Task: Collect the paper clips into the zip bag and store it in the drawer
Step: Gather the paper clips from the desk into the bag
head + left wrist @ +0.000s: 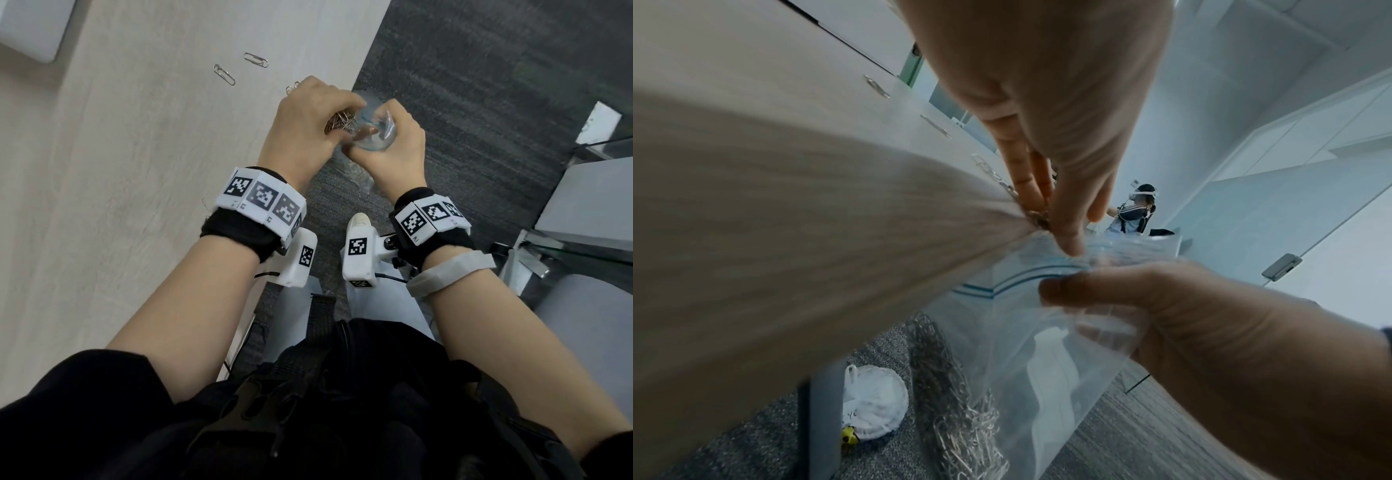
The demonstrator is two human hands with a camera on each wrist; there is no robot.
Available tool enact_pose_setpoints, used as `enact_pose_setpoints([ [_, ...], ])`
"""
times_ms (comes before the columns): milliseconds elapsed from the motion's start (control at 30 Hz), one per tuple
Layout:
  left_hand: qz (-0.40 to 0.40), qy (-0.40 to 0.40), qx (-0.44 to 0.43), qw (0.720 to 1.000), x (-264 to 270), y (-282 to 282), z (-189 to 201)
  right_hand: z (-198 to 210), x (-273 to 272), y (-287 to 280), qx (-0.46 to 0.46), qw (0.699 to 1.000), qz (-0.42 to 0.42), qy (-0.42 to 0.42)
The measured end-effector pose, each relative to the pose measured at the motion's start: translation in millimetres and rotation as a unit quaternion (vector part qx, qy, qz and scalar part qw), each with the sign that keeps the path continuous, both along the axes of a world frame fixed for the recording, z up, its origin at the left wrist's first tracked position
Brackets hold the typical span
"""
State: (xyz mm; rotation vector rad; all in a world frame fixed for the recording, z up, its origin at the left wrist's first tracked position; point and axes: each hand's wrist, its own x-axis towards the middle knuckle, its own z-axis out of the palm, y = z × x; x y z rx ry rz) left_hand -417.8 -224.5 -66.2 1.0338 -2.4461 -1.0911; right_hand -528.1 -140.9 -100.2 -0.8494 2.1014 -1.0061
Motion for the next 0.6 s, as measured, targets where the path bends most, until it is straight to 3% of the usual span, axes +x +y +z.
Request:
enact_pose_setpoints([
  [200,-0.011,0.035,0.02,0.999,0,-1,0,-3,-1,0,0.01,1.0,-0.008,0.006],
  [300,0.03,0.055,0.021,0.998,5,-6,2,-2,-1,0,0.01,1.0,-0.011,0.006],
  [400,0.106,0.061,-0.053,0.991,18,-18,3,-2,-1,1,0.008,1.0,-0.004,-0.001],
  [467,0.158,0.02,-0.084,0.984,28,-31,1,-3,-1,2,0.01,1.0,-0.005,0.0],
  [600,0.163,-0.189,-0.032,0.968,42,-44,-5,-4,-1,2,0.01,1.0,-0.007,0.001],
])
